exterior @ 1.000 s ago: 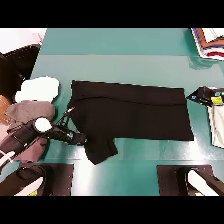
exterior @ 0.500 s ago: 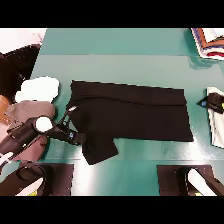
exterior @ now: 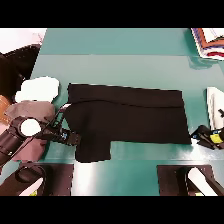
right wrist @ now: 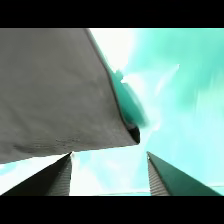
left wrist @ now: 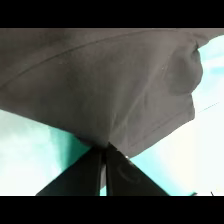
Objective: Fold the shirts.
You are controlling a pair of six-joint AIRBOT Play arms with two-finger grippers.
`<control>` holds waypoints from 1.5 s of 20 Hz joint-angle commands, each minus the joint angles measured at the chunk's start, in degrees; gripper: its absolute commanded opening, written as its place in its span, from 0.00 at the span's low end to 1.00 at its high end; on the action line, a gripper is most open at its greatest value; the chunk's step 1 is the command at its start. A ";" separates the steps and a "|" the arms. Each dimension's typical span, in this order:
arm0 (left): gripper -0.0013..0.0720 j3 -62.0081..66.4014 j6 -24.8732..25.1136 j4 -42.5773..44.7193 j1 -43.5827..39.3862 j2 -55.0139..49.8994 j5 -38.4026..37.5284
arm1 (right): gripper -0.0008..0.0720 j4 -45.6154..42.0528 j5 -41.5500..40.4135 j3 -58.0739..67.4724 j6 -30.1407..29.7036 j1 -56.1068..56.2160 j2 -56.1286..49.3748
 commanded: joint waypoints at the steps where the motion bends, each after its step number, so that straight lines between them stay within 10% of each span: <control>1: 0.05 0.11 -0.24 0.17 -0.02 0.35 0.76 | 0.63 0.04 -5.16 -5.27 2.43 1.90 0.00; 6: 0.05 0.11 -0.04 0.31 -0.02 0.35 -0.04 | 0.59 4.42 -8.44 -2.08 3.87 8.22 -7.82; 11: 0.05 0.11 -0.68 3.96 -0.02 0.37 -5.68 | 0.04 2.27 -8.22 3.28 3.85 16.55 -13.00; 18: 0.05 5.66 -5.05 4.26 -0.17 7.39 -18.69 | 0.03 -12.41 8.17 9.05 3.87 20.52 1.62; 30: 0.05 23.34 -3.34 27.10 3.26 -20.28 9.81 | 0.03 -4.44 0.48 34.86 4.33 27.98 -22.75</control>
